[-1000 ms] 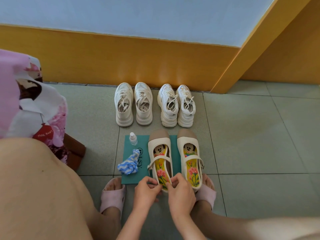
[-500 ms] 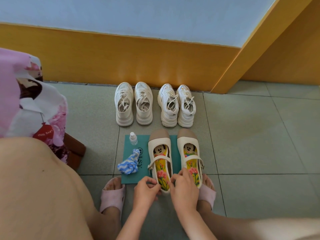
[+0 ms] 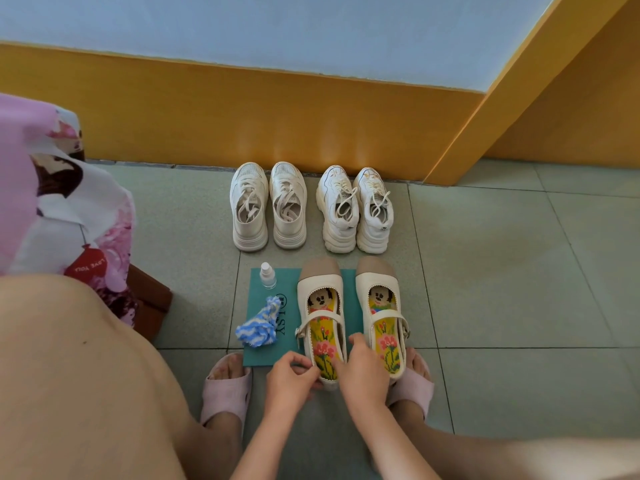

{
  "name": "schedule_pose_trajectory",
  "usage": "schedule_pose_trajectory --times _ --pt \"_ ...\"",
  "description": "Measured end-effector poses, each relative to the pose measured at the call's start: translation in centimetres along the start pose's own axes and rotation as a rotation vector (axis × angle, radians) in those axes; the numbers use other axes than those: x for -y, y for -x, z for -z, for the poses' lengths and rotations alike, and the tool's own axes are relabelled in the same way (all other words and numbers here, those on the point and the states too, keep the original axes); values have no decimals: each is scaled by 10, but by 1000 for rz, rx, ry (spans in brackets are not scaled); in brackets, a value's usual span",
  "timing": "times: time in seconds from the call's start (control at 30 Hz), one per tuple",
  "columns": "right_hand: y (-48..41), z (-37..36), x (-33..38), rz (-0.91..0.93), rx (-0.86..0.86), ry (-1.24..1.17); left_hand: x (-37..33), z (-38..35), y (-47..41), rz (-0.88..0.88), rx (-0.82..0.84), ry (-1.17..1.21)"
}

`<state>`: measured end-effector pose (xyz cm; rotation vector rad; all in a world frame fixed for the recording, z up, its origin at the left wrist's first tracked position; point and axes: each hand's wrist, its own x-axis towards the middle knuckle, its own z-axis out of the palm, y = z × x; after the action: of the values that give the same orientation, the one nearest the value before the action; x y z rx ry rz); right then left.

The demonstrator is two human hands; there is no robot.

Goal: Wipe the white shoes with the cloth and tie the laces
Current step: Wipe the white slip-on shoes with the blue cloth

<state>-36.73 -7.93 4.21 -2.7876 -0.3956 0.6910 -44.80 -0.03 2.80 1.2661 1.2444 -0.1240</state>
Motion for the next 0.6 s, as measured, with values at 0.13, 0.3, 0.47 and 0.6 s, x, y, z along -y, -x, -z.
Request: schedule_pose_trajectory --times 0.13,0.3,0.47,0.6 --pt "-8 -7 4 -44 34 17 1 1 0 -4 -13 -12" --pt "-13 -6 3 -104 107 21 2 2 -3 3 -8 -11" --pt "-18 -4 5 -122 160 40 2 0 -4 4 -24 -18" --pt "-17 -5 1 -167 231 16 3 -3 -4 -1 -36 -16"
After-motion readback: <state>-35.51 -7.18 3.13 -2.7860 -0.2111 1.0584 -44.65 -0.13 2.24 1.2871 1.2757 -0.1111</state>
